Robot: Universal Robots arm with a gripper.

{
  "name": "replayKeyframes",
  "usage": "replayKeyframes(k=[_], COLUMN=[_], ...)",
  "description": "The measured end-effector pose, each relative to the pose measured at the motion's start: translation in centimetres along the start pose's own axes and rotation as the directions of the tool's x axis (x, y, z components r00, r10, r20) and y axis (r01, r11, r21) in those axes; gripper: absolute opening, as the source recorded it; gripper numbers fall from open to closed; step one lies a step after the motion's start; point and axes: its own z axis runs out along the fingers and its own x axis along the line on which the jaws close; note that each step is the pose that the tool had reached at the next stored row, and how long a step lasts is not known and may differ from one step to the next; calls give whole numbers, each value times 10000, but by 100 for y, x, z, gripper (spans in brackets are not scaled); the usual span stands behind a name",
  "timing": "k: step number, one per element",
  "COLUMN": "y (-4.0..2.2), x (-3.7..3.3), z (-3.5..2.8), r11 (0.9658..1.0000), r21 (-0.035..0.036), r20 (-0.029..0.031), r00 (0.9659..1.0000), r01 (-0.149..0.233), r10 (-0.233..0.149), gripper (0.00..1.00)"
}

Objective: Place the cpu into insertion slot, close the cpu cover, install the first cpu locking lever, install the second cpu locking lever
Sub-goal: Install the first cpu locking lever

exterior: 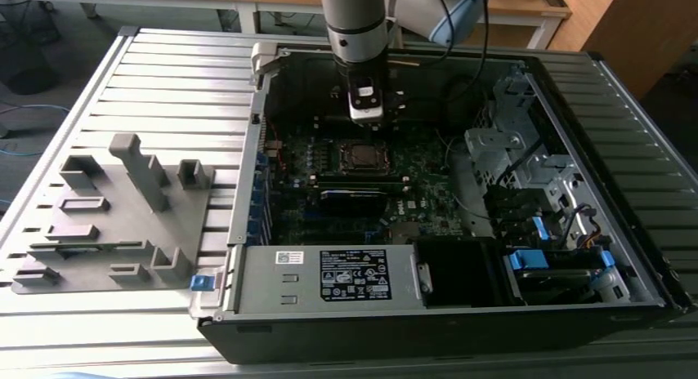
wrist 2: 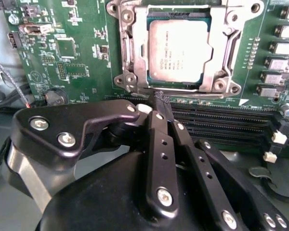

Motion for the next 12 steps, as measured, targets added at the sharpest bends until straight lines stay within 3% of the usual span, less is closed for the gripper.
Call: replayKeyframes(k=[8, 12], y=[12, 13], x=[-32, -35], z=[-146, -157], r11=[10000, 10000], r21=[-91, -96], r20=[-52, -53], r00=[10000, 10000], r01=[-25, -26], r10=[24, 25], gripper=[11, 11])
